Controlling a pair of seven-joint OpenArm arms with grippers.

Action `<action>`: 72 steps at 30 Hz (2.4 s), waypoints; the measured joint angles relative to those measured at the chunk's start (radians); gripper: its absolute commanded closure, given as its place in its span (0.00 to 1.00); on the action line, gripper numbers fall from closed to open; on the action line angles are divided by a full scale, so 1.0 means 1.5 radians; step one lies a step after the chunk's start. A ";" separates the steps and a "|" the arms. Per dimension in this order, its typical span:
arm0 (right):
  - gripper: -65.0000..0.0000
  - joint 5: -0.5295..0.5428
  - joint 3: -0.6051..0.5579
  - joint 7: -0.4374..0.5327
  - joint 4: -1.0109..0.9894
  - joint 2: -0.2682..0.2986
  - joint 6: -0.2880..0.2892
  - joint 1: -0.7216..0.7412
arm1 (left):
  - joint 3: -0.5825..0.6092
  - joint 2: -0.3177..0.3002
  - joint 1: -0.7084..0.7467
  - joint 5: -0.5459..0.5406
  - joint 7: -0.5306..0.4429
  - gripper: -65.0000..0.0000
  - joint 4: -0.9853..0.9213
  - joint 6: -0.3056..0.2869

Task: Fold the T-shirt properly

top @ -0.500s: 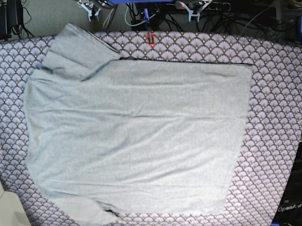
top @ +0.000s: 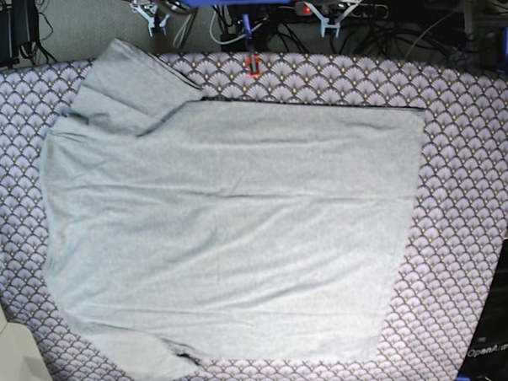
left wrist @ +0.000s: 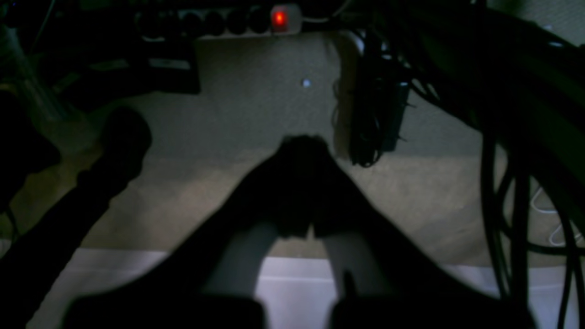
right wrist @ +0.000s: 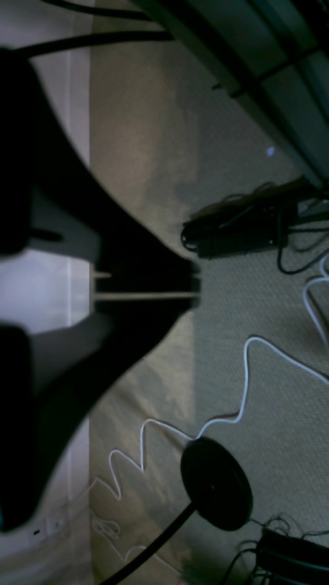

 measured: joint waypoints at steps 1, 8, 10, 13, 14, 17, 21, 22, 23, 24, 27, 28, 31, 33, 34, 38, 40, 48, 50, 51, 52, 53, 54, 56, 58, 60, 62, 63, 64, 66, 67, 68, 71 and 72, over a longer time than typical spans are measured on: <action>1.00 0.000 0.000 0.000 0.000 0.000 0.000 0.000 | 0.000 0.000 0.000 0.000 0.000 1.00 0.000 0.000; 1.00 0.000 0.000 0.000 0.000 0.004 0.004 0.000 | 0.000 0.000 0.000 0.000 0.000 1.00 -0.001 0.000; 1.00 0.000 0.000 0.000 0.000 0.007 0.004 0.000 | 0.000 0.000 0.000 0.000 0.000 1.00 -0.001 0.000; 1.00 0.000 0.000 0.000 0.000 0.007 0.004 0.000 | 0.000 0.000 0.000 0.000 0.001 1.00 -0.001 0.000; 1.00 0.000 0.000 0.000 0.000 0.007 0.004 0.000 | 0.000 0.000 0.000 0.000 0.002 1.00 -0.001 0.000; 1.00 0.000 0.000 0.000 0.000 0.007 0.004 0.000 | 0.000 0.000 0.000 0.000 0.002 1.00 -0.001 0.000; 1.00 0.000 0.000 0.000 0.000 0.007 0.004 0.002 | 0.000 0.000 0.000 0.000 0.002 1.00 -0.001 0.000; 1.00 0.000 0.000 0.000 0.000 0.007 0.004 0.002 | 0.000 0.000 0.000 0.000 0.002 1.00 -0.001 0.000; 1.00 0.000 0.000 0.000 0.000 0.007 0.004 0.002 | 0.000 0.000 0.000 0.000 0.002 1.00 -0.001 0.000; 1.00 0.000 0.000 0.001 0.000 0.007 0.004 0.002 | 0.000 0.000 0.000 0.000 0.002 1.00 -0.001 0.000; 1.00 0.000 0.000 0.053 0.000 0.006 0.004 -0.001 | 0.001 0.000 0.000 0.010 0.002 1.00 0.000 0.000; 1.00 0.000 0.000 0.075 0.000 0.006 0.004 -0.004 | 0.001 0.000 0.001 0.024 -0.004 1.00 0.001 0.000; 1.00 0.000 0.000 0.158 0.004 0.009 0.007 -0.034 | 0.001 0.000 0.017 0.040 -0.082 1.00 0.004 0.000; 1.00 0.000 0.002 0.217 0.003 0.017 0.008 -0.072 | 0.001 0.000 0.042 0.044 -0.137 1.00 0.007 -0.001; 1.00 0.000 0.002 0.259 0.003 0.021 0.008 -0.097 | 0.001 0.000 0.059 0.045 -0.157 1.00 0.006 -0.001; 1.00 0.000 0.003 0.363 -0.002 0.037 0.008 -0.168 | 0.001 -0.019 0.117 0.042 -0.225 1.00 -0.001 -0.013; 1.00 0.002 0.003 0.436 -0.001 0.041 0.008 -0.195 | -0.001 -0.028 0.133 0.039 -0.285 1.00 0.000 -0.015; 1.00 0.003 0.029 0.742 0.002 0.071 0.007 -0.321 | -0.055 -0.065 0.203 -0.038 -0.459 1.00 -0.001 -0.146; 1.00 0.005 0.047 0.820 0.001 0.079 0.007 -0.344 | -0.079 -0.069 0.217 -0.062 -0.501 1.00 -0.004 -0.191; 1.00 0.003 0.055 0.864 0.001 0.084 0.007 -0.354 | -0.089 -0.070 0.223 -0.075 -0.525 1.00 -0.004 -0.203; 1.00 -0.001 0.059 0.901 0.001 0.088 0.007 -0.362 | -0.096 -0.073 0.229 -0.082 -0.548 1.00 -0.004 -0.215; 1.00 -0.001 0.061 0.915 0.005 0.093 0.007 -0.371 | -0.104 -0.076 0.234 -0.088 -0.573 1.00 -0.004 -0.227; 1.00 -0.001 0.063 0.900 0.023 0.099 0.007 -0.383 | -0.114 -0.079 0.240 -0.096 -0.609 1.00 -0.002 -0.242; 1.00 0.003 0.065 0.896 0.082 0.104 0.007 -0.415 | -0.128 -0.089 0.250 -0.108 -0.685 1.00 0.000 -0.260; 1.00 -0.001 0.065 0.898 0.161 0.108 0.007 -0.450 | -0.143 -0.092 0.265 -0.121 -0.774 1.00 0.001 -0.275; 1.00 0.005 0.069 0.894 0.253 0.111 0.007 -0.494 | -0.151 -0.087 0.288 -0.121 -0.860 1.00 0.001 -0.277; 1.00 0.043 0.083 0.890 0.375 0.108 0.009 -0.554 | -0.151 -0.082 0.311 -0.121 -0.860 1.00 0.003 -0.277; 1.00 0.062 0.087 0.886 0.452 0.105 0.009 -0.594 | -0.151 -0.078 0.318 -0.121 -0.849 1.00 0.006 -0.276; 1.00 0.073 0.093 0.889 0.514 0.105 0.009 -0.623 | -0.151 -0.075 0.322 -0.121 -0.850 1.00 0.015 -0.280; 1.00 0.091 0.111 0.826 0.650 0.100 0.012 -0.688 | -0.151 -0.069 0.336 -0.117 -0.852 1.00 0.060 -0.285; 1.00 0.099 0.122 0.773 0.729 0.097 0.011 -0.725 | -0.150 -0.068 0.351 -0.114 -0.853 1.00 0.100 -0.287; 1.00 0.098 0.127 0.758 0.797 0.098 0.011 -0.753 | -0.150 -0.068 0.369 -0.116 -0.856 1.00 0.150 -0.286; 1.00 0.100 0.136 0.666 0.975 0.096 0.011 -0.808 | -0.151 -0.051 0.480 -0.125 -0.857 1.00 0.365 -0.277; 1.00 0.093 0.140 0.652 1.022 0.093 0.013 -0.822 | -0.151 -0.043 0.529 -0.129 -0.834 1.00 0.450 -0.281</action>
